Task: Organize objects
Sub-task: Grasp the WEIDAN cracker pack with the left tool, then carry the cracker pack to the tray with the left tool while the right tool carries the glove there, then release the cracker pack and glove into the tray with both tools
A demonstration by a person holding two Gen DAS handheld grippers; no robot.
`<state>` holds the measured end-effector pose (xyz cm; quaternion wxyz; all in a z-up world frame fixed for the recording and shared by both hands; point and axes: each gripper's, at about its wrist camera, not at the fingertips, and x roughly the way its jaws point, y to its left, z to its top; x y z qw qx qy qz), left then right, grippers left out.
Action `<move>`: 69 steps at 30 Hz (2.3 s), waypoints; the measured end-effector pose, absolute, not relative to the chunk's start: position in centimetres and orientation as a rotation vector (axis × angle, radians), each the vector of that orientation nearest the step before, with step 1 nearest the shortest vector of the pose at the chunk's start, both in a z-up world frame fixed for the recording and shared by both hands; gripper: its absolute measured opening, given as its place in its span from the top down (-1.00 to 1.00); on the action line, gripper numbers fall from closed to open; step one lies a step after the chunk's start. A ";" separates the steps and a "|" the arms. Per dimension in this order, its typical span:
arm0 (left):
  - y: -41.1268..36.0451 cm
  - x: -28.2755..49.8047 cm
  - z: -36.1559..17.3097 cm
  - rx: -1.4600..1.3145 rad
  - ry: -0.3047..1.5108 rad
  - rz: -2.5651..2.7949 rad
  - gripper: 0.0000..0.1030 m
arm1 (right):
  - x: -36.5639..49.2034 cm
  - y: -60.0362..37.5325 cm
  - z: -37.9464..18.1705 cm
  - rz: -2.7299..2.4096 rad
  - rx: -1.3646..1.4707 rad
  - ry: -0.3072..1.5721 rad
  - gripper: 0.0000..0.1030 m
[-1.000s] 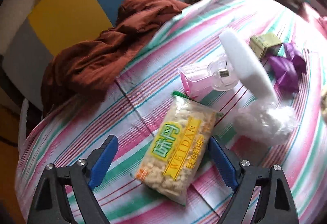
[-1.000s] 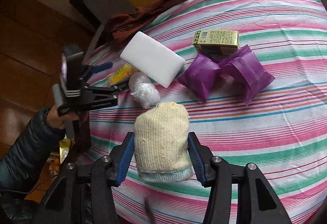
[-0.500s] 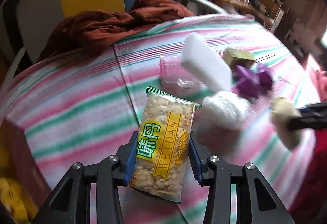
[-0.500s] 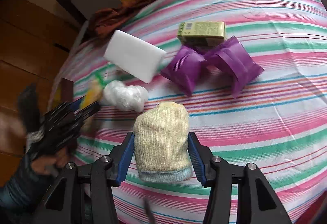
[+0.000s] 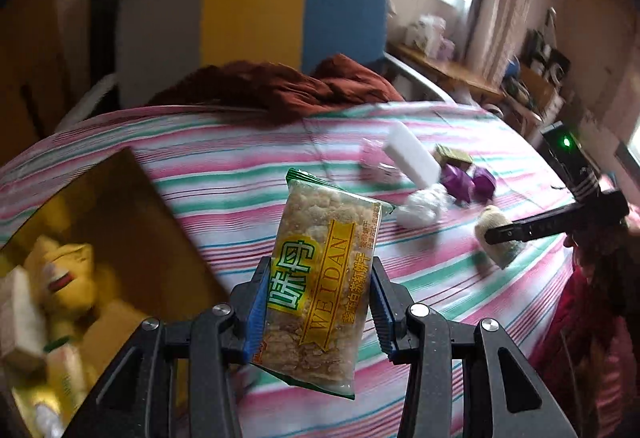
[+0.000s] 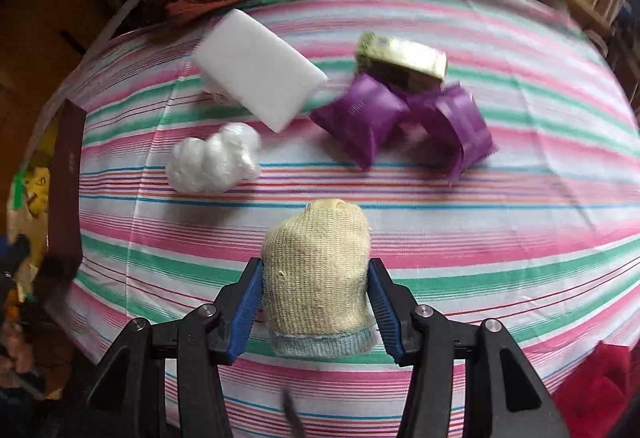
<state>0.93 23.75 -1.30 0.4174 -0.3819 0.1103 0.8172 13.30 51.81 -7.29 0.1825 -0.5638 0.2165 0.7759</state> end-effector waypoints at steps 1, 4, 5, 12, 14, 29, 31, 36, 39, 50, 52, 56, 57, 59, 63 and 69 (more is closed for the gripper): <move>22.7 0.7 -1.2 -0.958 0.261 2.063 0.11 | 13.1 51.1 -7.0 2.197 -1.582 0.589 -0.01; 19.6 0.3 -0.9 -0.960 0.213 2.105 0.11 | 12.1 48.4 -6.1 2.235 -1.567 0.503 -0.01; 18.5 0.2 -0.9 -0.962 0.195 2.116 0.11 | 11.7 47.2 -5.6 2.257 -1.559 0.477 -0.01; 12.0 -1.0 -0.8 -0.980 0.062 2.213 0.11 | 7.8 39.2 -2.0 2.482 -1.478 0.383 -0.01; 10.3 -1.3 -0.8 -0.988 0.026 2.249 0.11 | 6.5 36.2 -1.2 2.549 -1.458 0.374 -0.01; 3.4 -3.4 -0.9 -0.992 -0.066 2.507 0.11 | 0.0 24.7 -1.3 2.776 -1.393 0.258 -0.01; 3.1 -3.7 -1.2 -1.008 -0.073 2.521 0.10 | -0.4 24.5 -1.4 2.781 -1.373 0.268 -0.01; 2.8 -4.2 -2.2 -1.067 -0.104 2.527 0.10 | -1.2 23.7 -1.7 2.787 -1.340 0.259 -0.01; 2.8 -4.4 -2.5 -1.085 -0.104 2.522 0.10 | -1.6 23.2 -1.8 2.798 -1.343 0.234 -0.01; 3.3 -5.7 -3.2 -1.135 -0.149 2.475 0.09 | -4.2 22.8 -2.0 2.805 -1.383 0.171 -0.01; 3.4 -6.2 -3.3 -1.140 -0.152 2.473 0.09 | -5.2 22.9 -1.9 2.800 -1.385 0.164 -0.01; 3.9 -7.5 -3.1 -1.129 -0.170 2.482 0.09 | -8.0 23.2 -1.3 2.805 -1.367 0.193 -0.04; 4.1 -7.8 -3.0 -1.125 -0.171 2.491 0.04 | -8.9 23.2 -1.0 2.810 -1.352 0.198 -0.05; 4.2 -8.4 -2.7 -1.099 -0.193 2.491 -0.13 | -10.1 23.4 -0.4 2.816 -1.290 0.213 -0.28; 4.3 -8.5 -2.3 -1.061 -0.182 2.522 -0.36 | -10.5 23.7 0.4 2.826 -1.228 0.269 -0.46; 3.7 -7.8 -2.8 -1.073 -0.162 2.549 -0.40 | -8.6 23.0 -1.1 2.814 -1.262 0.259 -0.47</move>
